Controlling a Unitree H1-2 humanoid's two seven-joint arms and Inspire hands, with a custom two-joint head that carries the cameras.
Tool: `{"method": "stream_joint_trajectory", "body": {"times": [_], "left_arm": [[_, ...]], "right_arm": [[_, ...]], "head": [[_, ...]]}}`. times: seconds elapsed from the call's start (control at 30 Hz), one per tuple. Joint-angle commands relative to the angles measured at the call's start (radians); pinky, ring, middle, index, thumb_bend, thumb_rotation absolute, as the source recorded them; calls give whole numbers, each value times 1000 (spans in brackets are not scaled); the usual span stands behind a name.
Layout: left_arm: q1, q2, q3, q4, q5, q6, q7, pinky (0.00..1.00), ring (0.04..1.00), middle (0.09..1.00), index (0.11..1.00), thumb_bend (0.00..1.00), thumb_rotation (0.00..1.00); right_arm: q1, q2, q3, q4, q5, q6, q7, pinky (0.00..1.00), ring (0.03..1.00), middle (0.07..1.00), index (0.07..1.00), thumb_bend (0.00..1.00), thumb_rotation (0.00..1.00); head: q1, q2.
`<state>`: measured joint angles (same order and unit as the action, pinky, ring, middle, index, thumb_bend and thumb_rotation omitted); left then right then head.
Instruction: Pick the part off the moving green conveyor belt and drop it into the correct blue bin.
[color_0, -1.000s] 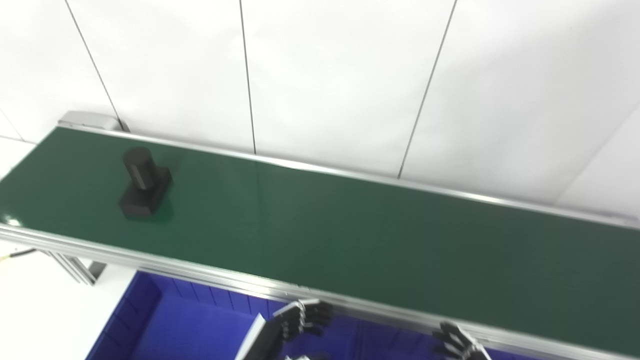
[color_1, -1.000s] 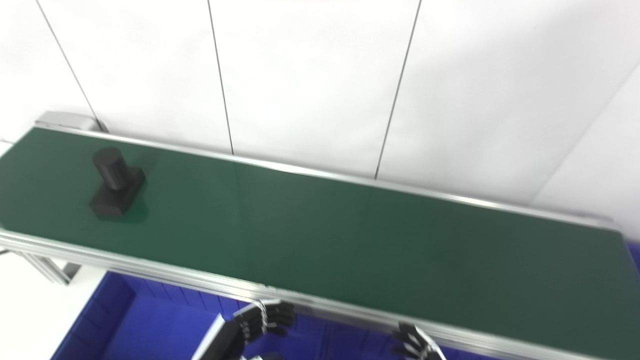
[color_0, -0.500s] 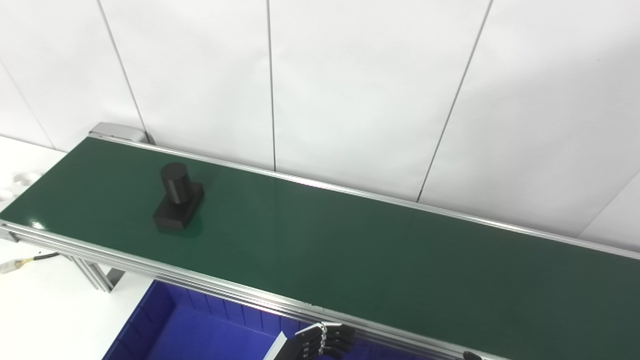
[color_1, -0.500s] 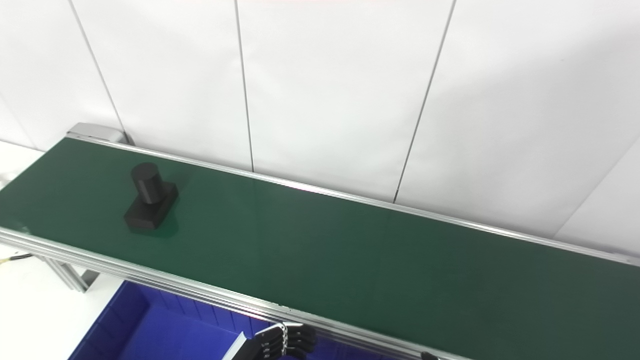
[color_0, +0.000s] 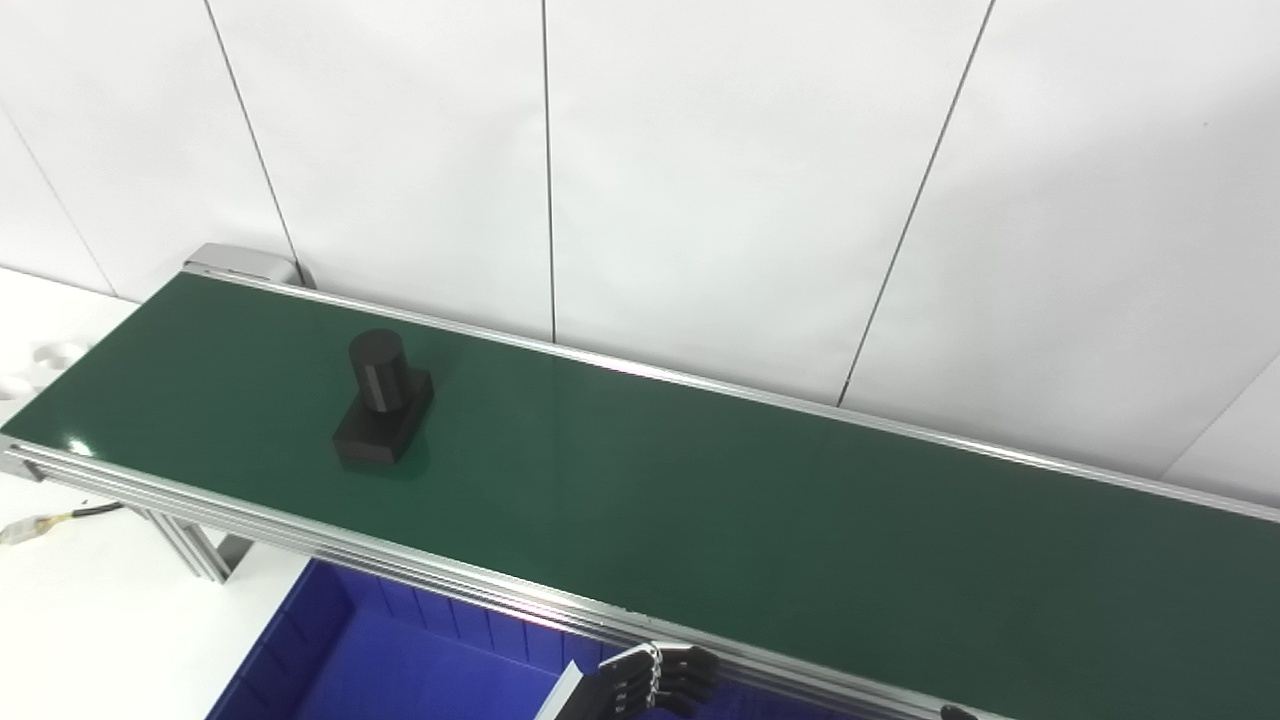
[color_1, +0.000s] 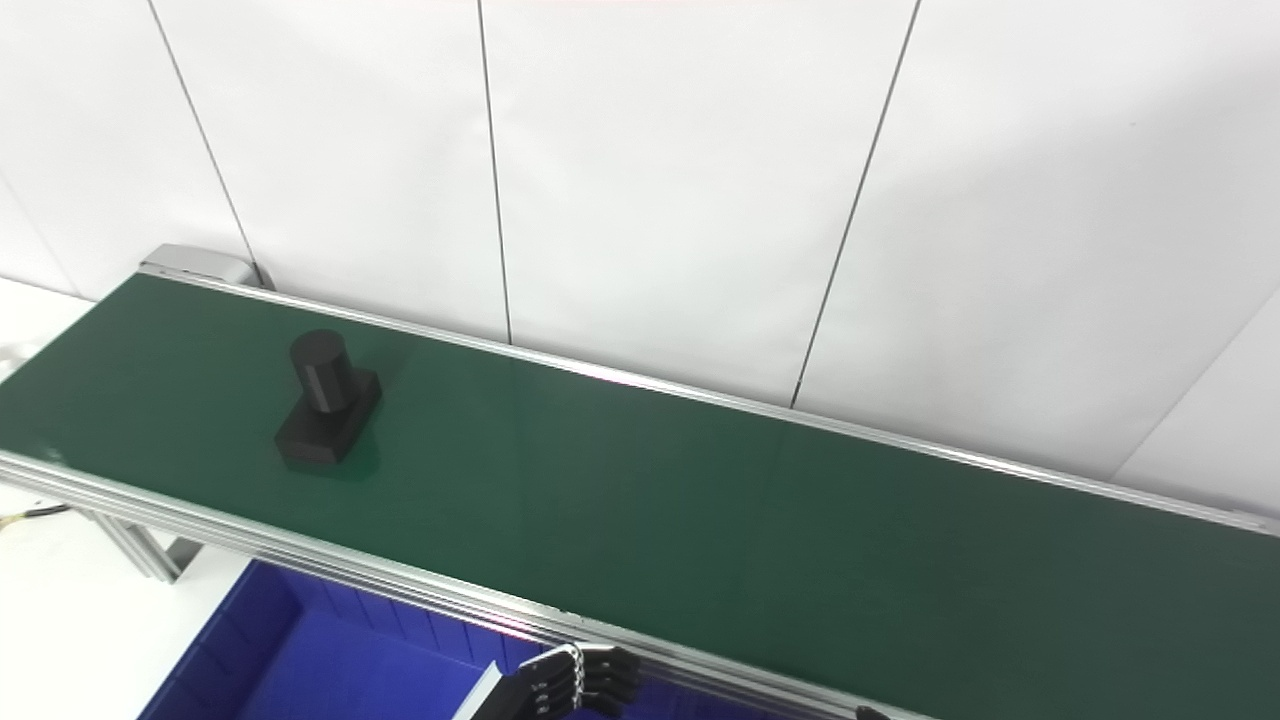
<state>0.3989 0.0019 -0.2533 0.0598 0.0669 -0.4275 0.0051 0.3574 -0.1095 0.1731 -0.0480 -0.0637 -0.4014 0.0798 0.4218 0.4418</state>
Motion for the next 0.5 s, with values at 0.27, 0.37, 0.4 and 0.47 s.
{"method": "stream_joint_trajectory", "body": {"times": [0.27,0.37,0.4,0.47], "left_arm": [[-9,-2,-7,-9,-2,-42,7,633,675,701,710,818,449],[-9,-3,-7,-9,-10,-42,3,627,673,698,709,827,450],[-9,-2,-7,-9,-7,-42,4,627,674,698,710,827,451],[-10,0,-8,-8,-2,-42,6,627,674,699,711,827,455]], "right_arm": [[-17,-3,13,-191,31,-42,32,520,671,737,786,516,308],[-41,-2,22,-248,34,-22,43,517,671,731,776,548,308],[-55,-1,25,-268,29,-8,48,515,671,731,777,553,310],[-71,-1,28,-288,23,7,53,509,671,733,779,562,317]], "head": [[-15,0],[-23,0],[-27,0],[-27,0]]}}
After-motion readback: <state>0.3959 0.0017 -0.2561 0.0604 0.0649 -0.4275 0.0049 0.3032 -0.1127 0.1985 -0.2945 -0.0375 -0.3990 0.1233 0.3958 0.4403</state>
